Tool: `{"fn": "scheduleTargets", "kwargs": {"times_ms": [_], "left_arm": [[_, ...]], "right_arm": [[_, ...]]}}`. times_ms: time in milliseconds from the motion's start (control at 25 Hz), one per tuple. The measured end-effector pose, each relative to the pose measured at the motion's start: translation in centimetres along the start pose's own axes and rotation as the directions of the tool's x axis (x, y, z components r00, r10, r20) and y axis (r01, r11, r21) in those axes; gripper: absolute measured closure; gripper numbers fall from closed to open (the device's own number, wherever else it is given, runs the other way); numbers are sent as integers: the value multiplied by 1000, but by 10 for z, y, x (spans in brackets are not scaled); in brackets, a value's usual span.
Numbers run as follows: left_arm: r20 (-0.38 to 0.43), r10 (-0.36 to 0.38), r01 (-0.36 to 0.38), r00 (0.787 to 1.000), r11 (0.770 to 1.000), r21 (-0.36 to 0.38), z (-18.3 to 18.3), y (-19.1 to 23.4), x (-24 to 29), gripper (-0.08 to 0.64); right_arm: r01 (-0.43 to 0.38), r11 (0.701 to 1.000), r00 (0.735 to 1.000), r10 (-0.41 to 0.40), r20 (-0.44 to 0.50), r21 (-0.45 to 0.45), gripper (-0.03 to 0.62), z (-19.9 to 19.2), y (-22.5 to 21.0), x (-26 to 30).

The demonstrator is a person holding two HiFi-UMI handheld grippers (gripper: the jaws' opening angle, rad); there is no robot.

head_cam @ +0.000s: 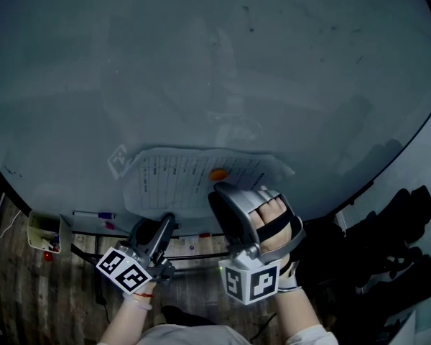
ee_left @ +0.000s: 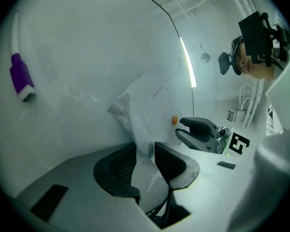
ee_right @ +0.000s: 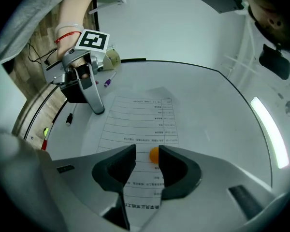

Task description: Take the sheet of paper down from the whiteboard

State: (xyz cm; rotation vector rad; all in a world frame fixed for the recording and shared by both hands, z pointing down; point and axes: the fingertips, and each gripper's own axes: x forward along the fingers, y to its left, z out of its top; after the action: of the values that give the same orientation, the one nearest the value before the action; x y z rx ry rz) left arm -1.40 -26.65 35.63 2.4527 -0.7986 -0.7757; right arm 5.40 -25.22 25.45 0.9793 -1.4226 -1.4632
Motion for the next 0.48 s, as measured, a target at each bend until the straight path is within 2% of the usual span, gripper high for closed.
{"fn": "scheduleTargets", "kwargs": {"times_ms": [480], "left_arm": [[14,-49,50,999,999,-17,6,-5,6,448]], "right_arm": [[-35,999,999,35,-31,-4,419,-9,-17,11]]}}
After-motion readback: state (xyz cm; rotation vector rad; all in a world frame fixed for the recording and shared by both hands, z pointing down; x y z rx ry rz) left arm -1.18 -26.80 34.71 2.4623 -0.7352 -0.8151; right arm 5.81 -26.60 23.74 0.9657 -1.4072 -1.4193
